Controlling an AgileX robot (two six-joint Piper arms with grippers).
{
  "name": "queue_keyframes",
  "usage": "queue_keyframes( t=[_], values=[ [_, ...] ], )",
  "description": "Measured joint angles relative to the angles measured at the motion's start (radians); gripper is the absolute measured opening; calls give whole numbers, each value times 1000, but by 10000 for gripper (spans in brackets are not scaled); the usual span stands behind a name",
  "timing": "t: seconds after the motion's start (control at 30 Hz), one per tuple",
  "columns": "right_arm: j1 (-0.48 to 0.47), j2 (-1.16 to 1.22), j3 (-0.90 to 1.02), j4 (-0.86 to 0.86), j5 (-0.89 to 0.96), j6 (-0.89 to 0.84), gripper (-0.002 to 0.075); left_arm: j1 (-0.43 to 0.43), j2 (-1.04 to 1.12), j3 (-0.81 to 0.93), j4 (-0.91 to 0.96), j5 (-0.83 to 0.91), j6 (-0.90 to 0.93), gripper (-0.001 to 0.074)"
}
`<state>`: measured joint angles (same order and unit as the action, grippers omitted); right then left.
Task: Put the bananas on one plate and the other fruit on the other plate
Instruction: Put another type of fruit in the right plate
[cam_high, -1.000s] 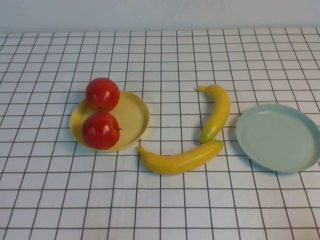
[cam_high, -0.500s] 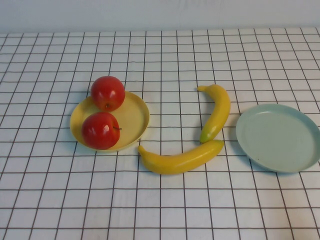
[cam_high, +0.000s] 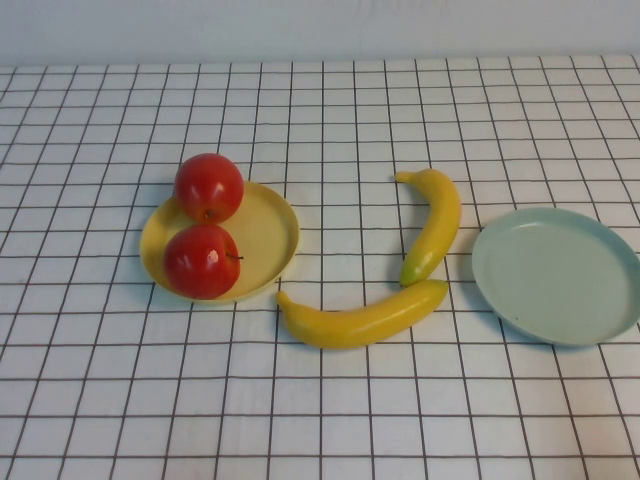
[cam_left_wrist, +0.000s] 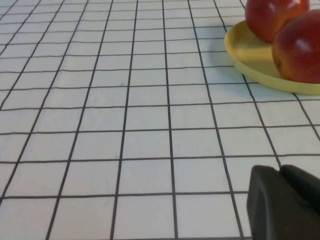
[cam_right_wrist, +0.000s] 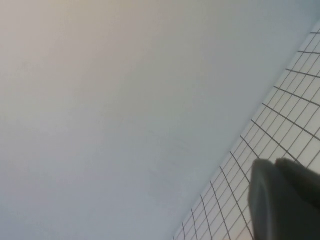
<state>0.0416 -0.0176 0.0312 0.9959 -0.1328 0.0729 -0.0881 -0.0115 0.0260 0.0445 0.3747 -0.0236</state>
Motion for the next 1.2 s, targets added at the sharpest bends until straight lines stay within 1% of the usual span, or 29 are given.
queue_keyframes(
  t=[0.13, 0.2, 0.33, 0.43, 0.5, 0.63, 0.73, 0.8, 0.9, 1.03, 1.13, 1.2],
  values=[
    [0, 0, 0, 35, -10, 0, -15, 0, 0, 0, 0, 0, 0, 2],
    [0, 0, 0, 41, 28, -24, -15, 0, 0, 0, 0, 0, 0, 2],
    [0, 5, -21, 43, 194, -163, -15, 0, 0, 0, 0, 0, 0, 2],
    [0, 76, -108, 13, 307, -279, -15, 0, 0, 0, 0, 0, 0, 2],
    [0, 162, -190, -51, 385, -328, -15, 0, 0, 0, 0, 0, 0, 2],
    [0, 365, -351, -248, 548, -357, -15, 0, 0, 0, 0, 0, 0, 2],
    [2, 561, -469, -438, 668, -361, -15, 0, 0, 0, 0, 0, 0, 2],
    [2, 671, -519, -493, 704, -361, -15, 0, 0, 0, 0, 0, 0, 2],
    [10, 834, -597, -526, 728, -325, -15, 0, 0, 0, 0, 0, 0, 2],
    [78, 1037, -726, -578, 798, -241, -15, 0, 0, 0, 0, 0, 0, 2],
    [158, 1203, -863, -643, 889, -160, -11, 0, 0, 0, 0, 0, 0, 2],
    [211, 1307, -956, -680, 937, -139, 16, 0, 0, 0, 0, 0, 0, 2]
  ],
)
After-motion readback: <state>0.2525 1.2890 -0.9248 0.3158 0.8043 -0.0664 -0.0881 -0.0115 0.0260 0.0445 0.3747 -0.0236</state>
